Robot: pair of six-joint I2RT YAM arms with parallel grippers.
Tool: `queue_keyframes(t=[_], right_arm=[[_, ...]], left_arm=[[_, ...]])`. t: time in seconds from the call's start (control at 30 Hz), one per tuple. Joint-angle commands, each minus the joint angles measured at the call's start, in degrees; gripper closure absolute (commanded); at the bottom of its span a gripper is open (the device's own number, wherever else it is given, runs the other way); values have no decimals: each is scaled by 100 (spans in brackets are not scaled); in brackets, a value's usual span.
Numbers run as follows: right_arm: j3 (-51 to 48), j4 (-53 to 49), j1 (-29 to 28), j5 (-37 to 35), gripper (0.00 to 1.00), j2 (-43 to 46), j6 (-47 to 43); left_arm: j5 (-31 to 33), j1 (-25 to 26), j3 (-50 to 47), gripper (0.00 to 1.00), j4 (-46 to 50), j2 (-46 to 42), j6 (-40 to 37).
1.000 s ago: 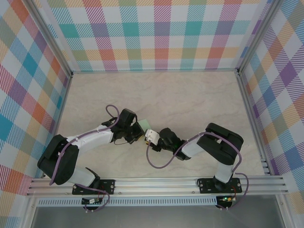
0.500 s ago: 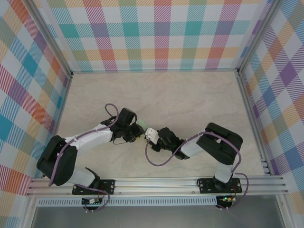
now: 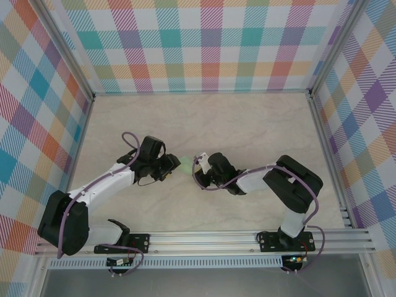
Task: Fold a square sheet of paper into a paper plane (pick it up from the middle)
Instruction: Fold the wing for the fifth time at the center of the table.
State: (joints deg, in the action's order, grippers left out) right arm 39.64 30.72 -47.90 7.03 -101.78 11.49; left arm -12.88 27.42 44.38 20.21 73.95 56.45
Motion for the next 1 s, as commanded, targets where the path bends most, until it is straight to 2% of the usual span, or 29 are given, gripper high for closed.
queue_keyframes(t=[0.0, 0.2, 0.53, 0.97], right_arm=[[119, -166, 126, 581, 92, 8, 837], [312, -456, 344, 1135, 92, -154, 1346], [426, -458, 505, 1519, 94, -270, 1991], [283, 96, 838, 2063, 96, -540, 2950]], left_arm=[[-219, -61, -202, 51, -257, -21, -123], [-387, -45, -432, 52, -755, -13, -199], [-521, 44, -722, 54, -1412, 167, -350], [-646, 201, -907, 64, -2375, 639, -597]])
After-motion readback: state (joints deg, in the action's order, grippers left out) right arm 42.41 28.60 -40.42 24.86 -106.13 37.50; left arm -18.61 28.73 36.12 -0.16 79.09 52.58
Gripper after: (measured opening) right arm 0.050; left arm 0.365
